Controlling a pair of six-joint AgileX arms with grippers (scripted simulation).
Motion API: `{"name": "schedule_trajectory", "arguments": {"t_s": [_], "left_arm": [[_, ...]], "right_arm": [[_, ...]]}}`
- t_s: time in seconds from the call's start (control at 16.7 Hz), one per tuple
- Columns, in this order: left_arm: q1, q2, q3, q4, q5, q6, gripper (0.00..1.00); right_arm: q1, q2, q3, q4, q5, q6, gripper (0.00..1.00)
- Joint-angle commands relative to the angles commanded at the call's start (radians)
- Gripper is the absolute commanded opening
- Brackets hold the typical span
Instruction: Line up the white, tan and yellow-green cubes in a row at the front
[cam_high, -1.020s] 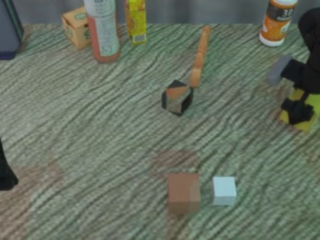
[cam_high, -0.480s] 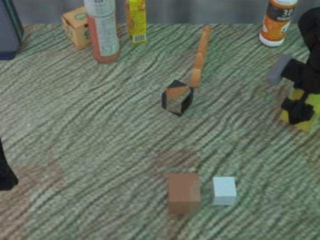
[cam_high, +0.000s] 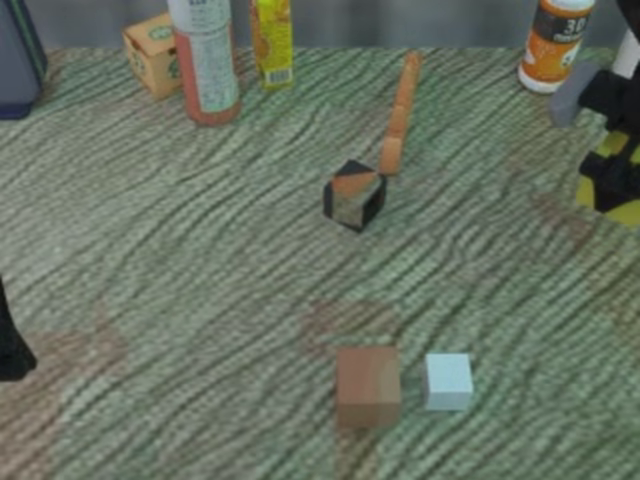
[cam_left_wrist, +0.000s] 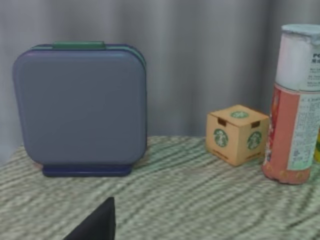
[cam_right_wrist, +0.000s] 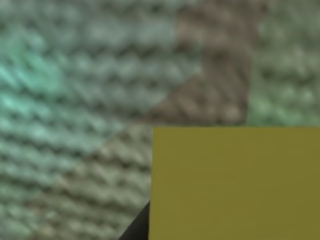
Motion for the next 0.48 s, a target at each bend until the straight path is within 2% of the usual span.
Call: {"name": "schedule_trajectory", "arguments": {"t_s": [0.3,0.48], "left_arm": [[0.0,0.0,0.0,0.0,0.0,0.0,1.0],[0.0,0.0,0.0,0.0,0.0,0.0,1.0]], "right_arm": [[-0.003,0.0,0.006,-0.007,0.0,0.003,0.0],[0.064,0.018,0.04,-0.025,-0.001,0.023,0.0]]}}
